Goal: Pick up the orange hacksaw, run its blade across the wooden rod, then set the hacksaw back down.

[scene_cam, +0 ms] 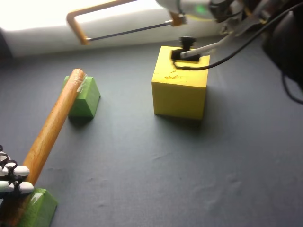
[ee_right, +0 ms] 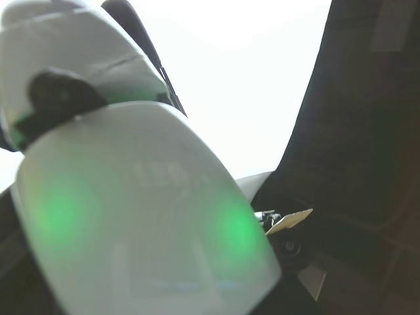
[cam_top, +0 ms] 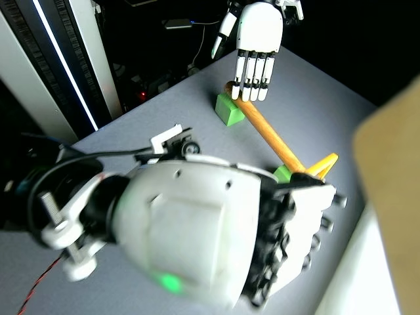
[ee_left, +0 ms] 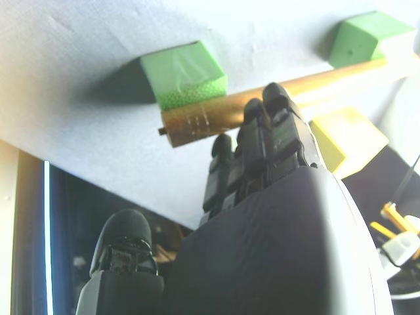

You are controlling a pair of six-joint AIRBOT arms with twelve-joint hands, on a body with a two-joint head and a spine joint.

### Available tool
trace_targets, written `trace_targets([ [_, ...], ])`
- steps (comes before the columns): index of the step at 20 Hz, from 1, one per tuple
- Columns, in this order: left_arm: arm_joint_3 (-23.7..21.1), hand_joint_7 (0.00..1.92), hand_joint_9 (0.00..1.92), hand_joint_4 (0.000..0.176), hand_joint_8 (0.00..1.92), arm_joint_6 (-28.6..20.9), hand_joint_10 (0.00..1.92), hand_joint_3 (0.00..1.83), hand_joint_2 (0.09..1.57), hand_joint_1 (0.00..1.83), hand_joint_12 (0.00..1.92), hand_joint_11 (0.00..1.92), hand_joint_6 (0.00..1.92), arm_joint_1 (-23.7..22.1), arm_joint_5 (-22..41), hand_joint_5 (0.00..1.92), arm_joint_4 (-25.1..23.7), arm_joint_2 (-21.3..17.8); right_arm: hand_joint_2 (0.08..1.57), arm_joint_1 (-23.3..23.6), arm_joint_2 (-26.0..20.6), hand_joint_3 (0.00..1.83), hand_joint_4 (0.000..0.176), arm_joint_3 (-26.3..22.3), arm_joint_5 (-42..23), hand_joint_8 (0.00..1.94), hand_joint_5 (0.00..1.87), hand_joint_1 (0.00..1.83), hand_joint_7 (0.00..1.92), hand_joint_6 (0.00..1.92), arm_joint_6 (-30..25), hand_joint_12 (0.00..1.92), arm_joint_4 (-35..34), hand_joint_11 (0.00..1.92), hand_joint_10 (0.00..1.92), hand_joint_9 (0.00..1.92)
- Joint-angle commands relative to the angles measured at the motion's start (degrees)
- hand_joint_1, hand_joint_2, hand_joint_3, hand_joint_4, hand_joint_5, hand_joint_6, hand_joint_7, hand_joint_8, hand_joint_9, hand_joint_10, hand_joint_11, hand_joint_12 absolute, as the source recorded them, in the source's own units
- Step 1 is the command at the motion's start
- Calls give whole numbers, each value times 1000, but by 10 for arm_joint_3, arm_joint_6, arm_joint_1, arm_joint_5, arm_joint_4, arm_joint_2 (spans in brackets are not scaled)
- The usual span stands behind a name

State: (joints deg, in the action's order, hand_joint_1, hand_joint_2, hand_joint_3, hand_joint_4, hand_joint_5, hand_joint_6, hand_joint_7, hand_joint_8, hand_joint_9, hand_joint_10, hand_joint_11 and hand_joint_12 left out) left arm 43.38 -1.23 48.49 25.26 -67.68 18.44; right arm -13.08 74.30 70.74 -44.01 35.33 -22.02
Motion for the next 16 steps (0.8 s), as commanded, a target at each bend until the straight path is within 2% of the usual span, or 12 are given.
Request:
trace_targets([
  [1, 0, 80, 90, 0, 2, 0, 1, 2, 1260, 0, 241, 0, 4, -2, -7, 86, 7, 2, 1117, 8, 2, 0, 0, 0, -79, 943, 869, 1378, 977, 953, -2, 1213, 5, 919, 1232, 986],
  [2, 0, 87, 96, 0, 3, 0, 2, 0, 1257, 0, 253, 0, 4, -2, -7, 90, 7, 2, 1126, 7, 9, 1, 0, 0, -79, 961, 835, 1375, 961, 1000, -2, 1219, 5, 912, 1246, 979],
  [5, 0, 90, 96, 0, 1, 0, 2, 0, 1253, 0, 312, 0, 1, -2, -7, 87, 7, 2, 1121, 2, 36, 0, 0, -1, -85, 942, 850, 1376, 973, 981, 7, 1240, -10, 912, 1236, 987],
  [9, -1, 26, 38, 0, 1, 0, 0, 1, 1260, 0, 133, 0, 0, -2, -7, 32, 7, 2, 1117, -4, 74, 0, 0, -9, -106, 940, 862, 1378, 978, 953, 51, 1224, -61, 921, 1227, 992],
  [12, -3, 76, 85, 0, 4, 0, 8, 0, 1249, 0, 239, 0, 3, -2, -8, 68, 7, 2, 1129, -14, 93, 0, 0, -30, -130, 976, 834, 1374, 957, 994, 85, 1260, -120, 891, 1261, 970],
  [13, -4, 45, 53, 0, 4, 0, 6, 0, 1256, 0, 158, 0, 3, -2, -8, 42, 7, 2, 1128, -19, 96, 0, 0, -36, -138, 966, 831, 1375, 962, 1000, 91, 1265, -130, 899, 1252, 976],
  [16, -5, 48, 52, 0, 3, 0, 3, 0, 1260, 0, 178, 0, 2, -2, -8, 48, 7, 3, 1125, -42, 102, 0, 0, -65, -159, 976, 857, 1375, 957, 963, 111, 1273, -160, 880, 1259, 972],
])
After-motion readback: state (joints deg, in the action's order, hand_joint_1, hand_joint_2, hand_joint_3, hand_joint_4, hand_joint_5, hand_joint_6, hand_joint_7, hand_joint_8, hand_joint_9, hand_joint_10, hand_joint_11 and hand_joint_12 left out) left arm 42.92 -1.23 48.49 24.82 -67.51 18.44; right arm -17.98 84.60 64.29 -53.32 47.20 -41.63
